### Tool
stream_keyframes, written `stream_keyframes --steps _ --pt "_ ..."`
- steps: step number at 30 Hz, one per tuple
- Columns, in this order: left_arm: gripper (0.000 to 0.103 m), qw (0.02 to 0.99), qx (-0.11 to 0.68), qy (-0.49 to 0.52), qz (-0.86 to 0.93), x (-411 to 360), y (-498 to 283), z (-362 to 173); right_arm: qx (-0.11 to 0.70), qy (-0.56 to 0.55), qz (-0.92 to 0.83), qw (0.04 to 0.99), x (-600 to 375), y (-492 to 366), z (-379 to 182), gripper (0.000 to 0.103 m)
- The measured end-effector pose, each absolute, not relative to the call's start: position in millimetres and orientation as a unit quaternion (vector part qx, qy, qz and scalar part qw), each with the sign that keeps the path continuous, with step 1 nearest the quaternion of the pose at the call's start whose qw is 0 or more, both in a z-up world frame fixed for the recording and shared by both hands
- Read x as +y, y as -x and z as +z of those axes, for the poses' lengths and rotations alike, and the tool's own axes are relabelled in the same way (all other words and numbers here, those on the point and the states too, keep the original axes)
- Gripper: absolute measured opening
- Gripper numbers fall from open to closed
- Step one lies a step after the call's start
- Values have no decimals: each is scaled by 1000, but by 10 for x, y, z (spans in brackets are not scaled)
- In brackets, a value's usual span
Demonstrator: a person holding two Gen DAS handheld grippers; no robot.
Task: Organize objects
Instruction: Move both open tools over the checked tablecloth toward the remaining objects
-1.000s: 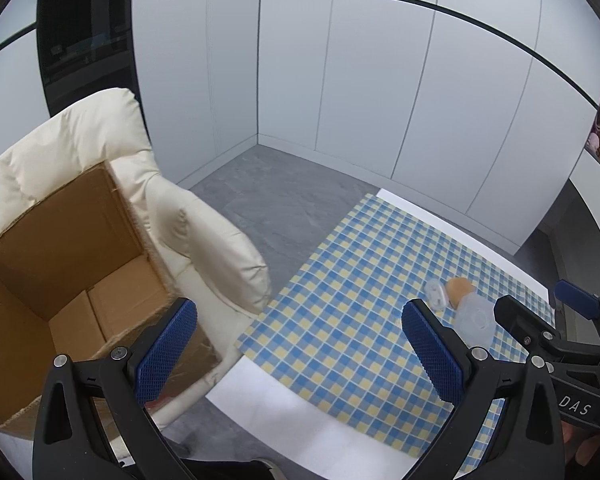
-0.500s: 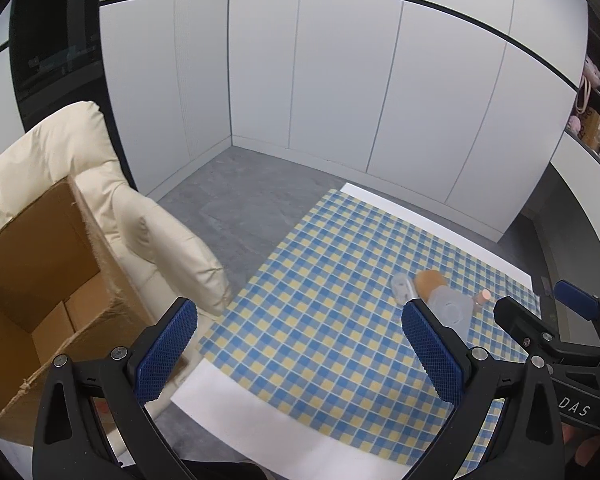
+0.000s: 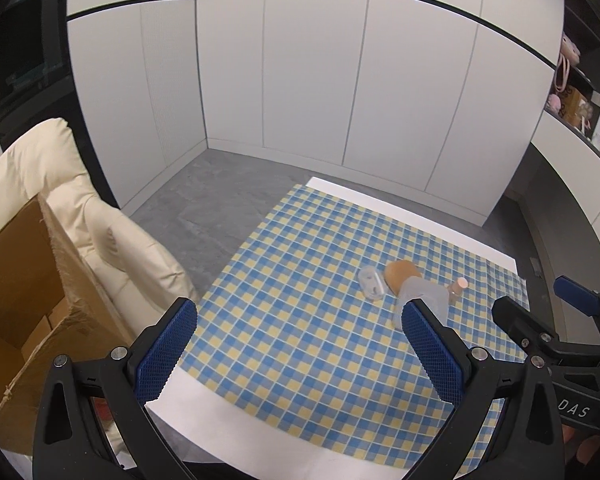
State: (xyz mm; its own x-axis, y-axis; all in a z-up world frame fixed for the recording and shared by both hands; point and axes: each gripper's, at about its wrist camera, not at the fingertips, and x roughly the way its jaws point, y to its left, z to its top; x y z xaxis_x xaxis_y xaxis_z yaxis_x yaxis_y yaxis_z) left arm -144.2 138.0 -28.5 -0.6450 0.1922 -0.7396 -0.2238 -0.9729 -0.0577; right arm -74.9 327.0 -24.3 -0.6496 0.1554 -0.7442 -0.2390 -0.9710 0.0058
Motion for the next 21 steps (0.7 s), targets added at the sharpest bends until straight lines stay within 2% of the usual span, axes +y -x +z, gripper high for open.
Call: stream_keyframes --steps 21 --pt "102 155 66 420 891 1820 1592 -567 74 430 889 140 3773 641 -456 103"
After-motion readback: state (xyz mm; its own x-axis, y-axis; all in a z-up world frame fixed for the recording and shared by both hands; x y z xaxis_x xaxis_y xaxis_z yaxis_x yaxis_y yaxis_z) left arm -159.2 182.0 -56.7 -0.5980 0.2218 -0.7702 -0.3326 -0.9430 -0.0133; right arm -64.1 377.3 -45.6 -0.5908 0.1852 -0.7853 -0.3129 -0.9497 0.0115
